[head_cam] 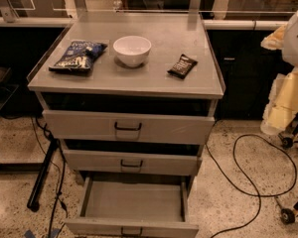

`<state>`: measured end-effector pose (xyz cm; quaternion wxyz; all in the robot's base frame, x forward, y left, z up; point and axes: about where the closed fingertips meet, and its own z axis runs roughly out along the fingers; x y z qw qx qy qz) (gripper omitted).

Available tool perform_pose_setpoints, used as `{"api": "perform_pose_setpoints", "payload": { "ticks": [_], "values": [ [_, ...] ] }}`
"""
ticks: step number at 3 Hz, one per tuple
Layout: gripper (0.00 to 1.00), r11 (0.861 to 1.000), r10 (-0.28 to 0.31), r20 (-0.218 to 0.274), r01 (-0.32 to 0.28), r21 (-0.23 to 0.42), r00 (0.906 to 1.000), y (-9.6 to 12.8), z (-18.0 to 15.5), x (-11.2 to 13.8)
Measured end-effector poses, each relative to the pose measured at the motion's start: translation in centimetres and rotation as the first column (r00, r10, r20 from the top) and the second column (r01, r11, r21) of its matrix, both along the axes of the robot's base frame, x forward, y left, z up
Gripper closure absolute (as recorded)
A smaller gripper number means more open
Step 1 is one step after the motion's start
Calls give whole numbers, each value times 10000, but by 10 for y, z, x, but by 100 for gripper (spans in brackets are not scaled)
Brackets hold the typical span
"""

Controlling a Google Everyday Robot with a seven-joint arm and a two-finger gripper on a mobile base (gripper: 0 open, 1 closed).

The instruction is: Close bottom drawer

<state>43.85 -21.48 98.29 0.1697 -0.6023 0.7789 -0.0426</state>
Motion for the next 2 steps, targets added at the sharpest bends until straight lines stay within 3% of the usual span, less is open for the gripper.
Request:
{"api": "perform_pose_setpoints", "payload": {
  "ticks": [1,2],
  "values": [
    [0,10000,0,1,0,0,10000,0,0,0],
    [20,10000,0,1,0,0,10000,0,0,0]
  ]
}}
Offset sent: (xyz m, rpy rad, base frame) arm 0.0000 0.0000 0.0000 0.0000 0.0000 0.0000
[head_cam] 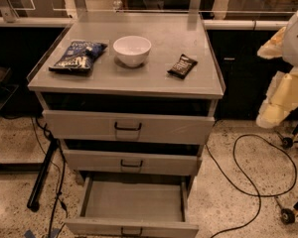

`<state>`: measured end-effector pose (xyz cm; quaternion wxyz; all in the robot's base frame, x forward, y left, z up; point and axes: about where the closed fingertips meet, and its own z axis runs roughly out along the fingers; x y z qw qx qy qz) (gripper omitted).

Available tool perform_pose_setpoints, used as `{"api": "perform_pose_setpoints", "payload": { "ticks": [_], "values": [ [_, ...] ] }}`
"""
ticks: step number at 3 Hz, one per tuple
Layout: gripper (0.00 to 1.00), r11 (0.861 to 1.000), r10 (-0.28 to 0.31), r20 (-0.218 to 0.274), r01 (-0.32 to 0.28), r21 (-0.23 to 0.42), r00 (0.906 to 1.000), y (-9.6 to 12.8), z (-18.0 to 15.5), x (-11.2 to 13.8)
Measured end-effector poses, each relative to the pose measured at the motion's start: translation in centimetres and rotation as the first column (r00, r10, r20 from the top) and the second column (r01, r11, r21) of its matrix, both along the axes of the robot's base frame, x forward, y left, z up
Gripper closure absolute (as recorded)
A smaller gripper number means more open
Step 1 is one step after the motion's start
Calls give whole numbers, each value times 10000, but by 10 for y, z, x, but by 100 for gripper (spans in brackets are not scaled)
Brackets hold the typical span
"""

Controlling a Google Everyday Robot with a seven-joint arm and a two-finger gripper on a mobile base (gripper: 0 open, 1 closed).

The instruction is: Close bottom drawer

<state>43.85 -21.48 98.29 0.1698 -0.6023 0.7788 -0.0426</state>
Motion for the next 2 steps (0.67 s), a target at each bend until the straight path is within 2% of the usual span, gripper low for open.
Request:
{"api": "perform_pose_setpoints", "payload": {
  "ticks": [2],
  "values": [
    [64,10000,0,1,0,0,10000,0,0,0]
  ]
}}
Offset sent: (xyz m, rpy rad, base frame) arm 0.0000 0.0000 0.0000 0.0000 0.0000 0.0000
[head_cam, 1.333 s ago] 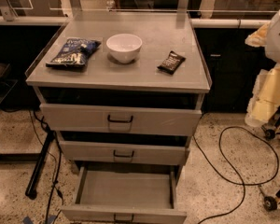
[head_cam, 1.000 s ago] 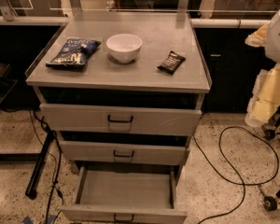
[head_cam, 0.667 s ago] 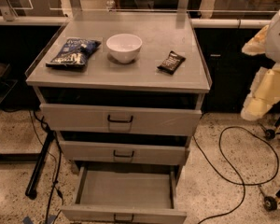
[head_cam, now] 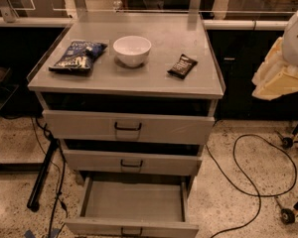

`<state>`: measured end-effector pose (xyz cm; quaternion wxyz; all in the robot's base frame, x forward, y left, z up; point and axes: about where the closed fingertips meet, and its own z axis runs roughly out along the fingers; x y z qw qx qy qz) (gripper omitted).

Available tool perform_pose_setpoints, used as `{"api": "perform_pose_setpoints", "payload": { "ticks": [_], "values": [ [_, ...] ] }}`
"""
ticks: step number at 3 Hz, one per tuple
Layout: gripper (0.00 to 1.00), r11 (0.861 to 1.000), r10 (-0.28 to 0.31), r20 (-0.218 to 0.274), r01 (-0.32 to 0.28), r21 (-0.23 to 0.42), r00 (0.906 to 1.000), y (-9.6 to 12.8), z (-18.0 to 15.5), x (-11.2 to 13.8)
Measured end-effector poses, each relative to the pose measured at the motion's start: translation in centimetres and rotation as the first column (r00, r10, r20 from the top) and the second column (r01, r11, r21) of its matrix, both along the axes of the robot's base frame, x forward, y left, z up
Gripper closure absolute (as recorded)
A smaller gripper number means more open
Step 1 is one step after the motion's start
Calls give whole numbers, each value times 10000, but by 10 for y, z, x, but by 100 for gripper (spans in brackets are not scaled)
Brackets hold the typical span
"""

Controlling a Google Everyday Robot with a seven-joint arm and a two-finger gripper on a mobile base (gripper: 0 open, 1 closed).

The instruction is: Close bottom drawer

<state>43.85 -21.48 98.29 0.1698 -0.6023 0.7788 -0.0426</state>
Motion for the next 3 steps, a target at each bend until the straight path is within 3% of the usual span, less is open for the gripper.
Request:
{"api": "perform_pose_setpoints", "payload": {
  "ticks": [1,2,3],
  "values": [
    [96,10000,-2,22,2,-1,10000,0,0,0],
    [100,10000,-19,240,19,-14,9997,-1,2,-4],
    [100,9981,-587,-127,589,170,9982,-5,-34,-14]
  ]
}}
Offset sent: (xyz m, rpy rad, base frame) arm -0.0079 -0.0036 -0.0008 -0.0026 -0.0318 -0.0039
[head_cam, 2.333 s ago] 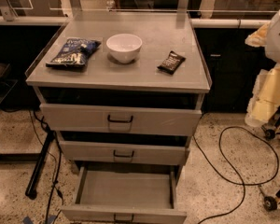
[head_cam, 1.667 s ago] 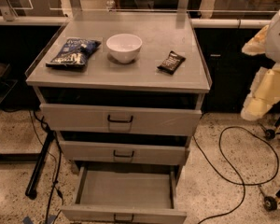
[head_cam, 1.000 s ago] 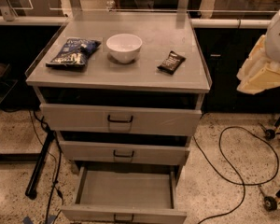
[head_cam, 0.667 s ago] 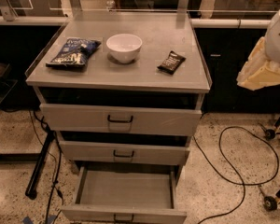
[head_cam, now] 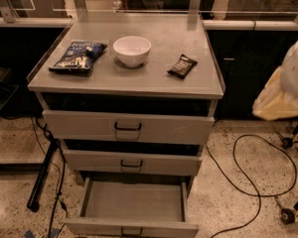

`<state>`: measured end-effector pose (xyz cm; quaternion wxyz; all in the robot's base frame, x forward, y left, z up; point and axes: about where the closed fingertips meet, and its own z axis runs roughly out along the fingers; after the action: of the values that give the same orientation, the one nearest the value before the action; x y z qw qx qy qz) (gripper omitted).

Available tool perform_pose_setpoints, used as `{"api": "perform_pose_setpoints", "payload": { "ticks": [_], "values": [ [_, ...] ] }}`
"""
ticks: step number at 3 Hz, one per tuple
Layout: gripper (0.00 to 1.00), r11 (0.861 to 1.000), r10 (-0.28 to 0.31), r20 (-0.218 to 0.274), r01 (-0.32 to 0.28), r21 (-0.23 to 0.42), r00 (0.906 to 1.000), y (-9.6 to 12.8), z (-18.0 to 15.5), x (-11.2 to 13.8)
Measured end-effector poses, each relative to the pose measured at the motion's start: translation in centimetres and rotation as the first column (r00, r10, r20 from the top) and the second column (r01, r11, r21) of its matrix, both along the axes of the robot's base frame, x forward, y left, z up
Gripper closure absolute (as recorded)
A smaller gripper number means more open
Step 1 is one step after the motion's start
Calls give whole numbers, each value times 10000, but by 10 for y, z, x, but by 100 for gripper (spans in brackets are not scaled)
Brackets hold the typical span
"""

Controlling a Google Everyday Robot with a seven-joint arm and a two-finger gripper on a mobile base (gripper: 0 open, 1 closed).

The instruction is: Close bottom drawer

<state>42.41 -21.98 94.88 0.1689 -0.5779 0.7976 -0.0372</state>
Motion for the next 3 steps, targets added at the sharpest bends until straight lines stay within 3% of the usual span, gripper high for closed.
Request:
{"api": "perform_pose_setpoints", "payload": {
  "ticks": [1,2,3],
  "values": [
    [100,9995,-307,-1181,296,-111,9925,-2,-79,-16],
    [100,9993,-330,-1630,300,-210,9861,-3,-102,-26],
    [100,9997,-217,-1728,193,-158,9847,0,-113,-32]
  ]
}}
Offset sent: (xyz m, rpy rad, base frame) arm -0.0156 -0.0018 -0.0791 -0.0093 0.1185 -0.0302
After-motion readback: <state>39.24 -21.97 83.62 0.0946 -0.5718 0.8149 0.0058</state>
